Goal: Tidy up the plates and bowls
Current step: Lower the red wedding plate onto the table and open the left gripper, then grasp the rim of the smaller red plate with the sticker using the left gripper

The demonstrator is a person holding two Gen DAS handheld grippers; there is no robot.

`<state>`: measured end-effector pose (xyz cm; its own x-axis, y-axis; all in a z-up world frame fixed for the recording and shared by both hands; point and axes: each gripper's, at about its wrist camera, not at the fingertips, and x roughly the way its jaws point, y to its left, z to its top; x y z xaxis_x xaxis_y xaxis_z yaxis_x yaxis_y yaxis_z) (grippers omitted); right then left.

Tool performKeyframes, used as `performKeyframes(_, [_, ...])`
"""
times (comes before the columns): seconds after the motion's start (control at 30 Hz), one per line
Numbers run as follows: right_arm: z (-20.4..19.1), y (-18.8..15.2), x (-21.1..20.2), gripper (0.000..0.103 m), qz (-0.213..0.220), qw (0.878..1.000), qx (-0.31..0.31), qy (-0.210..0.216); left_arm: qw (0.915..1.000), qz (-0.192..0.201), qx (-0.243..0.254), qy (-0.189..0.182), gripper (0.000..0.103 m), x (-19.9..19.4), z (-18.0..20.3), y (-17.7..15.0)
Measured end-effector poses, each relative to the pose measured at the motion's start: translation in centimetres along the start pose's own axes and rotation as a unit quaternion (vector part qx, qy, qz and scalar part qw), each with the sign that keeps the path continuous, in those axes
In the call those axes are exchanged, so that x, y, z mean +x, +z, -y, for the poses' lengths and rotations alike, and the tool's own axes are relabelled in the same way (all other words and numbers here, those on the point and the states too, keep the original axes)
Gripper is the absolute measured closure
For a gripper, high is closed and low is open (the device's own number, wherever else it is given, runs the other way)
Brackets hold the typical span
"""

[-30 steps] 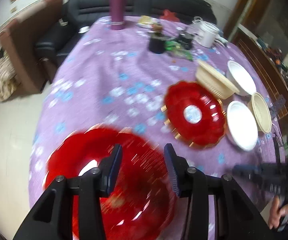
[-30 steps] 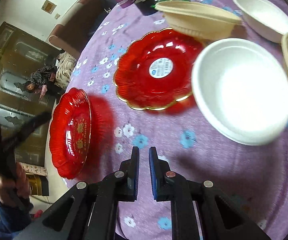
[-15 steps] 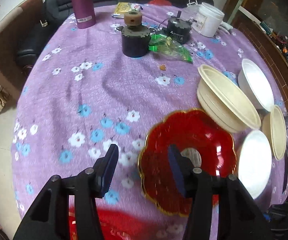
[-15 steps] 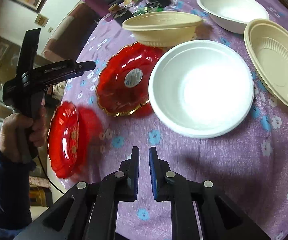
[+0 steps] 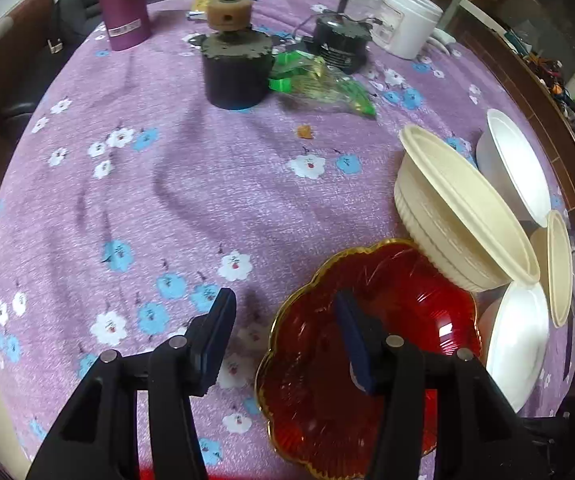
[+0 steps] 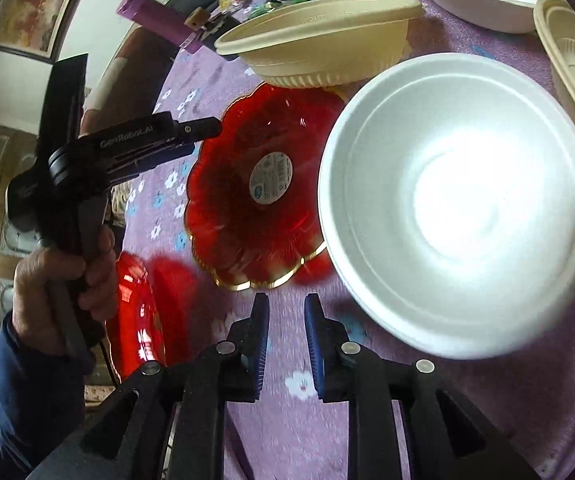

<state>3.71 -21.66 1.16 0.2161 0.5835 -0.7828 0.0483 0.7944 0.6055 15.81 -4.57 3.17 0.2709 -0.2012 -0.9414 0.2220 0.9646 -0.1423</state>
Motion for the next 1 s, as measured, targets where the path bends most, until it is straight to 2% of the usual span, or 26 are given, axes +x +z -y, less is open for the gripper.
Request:
performKeyframes(0.13, [-0.9,0.3,0.7,0.082,0.006,1.000,-0.005,-0.011,0.9998,-0.012,0.014,-0.005,0.065,0.6,0.5,-0.6])
performKeyframes(0.27, [-1.3,0.5,0.8,0.082,0.014,1.000,-0.004,-0.027,0.9987,-0.011,0.047,0.015,0.065,0.5,1.6,-1.8])
performKeyframes(0.5, [-0.4,0.4,-0.4,0.079,0.015,0.998,0.001,-0.061,0.9976,-0.028,0.060,0.022,0.065,-1.1,2.9,-4.8])
performKeyframes(0.73, [0.6,-0.9,-1.9,0.079,-0.006,0.996,-0.020,-0.085,0.9966,-0.028,0.074,0.021,0.065,-3.5,4.9,-9.0])
performKeyframes(1.0, [1.6,-3.6,-3.0,0.079,-0.028,0.991,-0.059,-0.114,0.9957,-0.039,0.084,0.002,0.062,-5.0,7.1,-14.3])
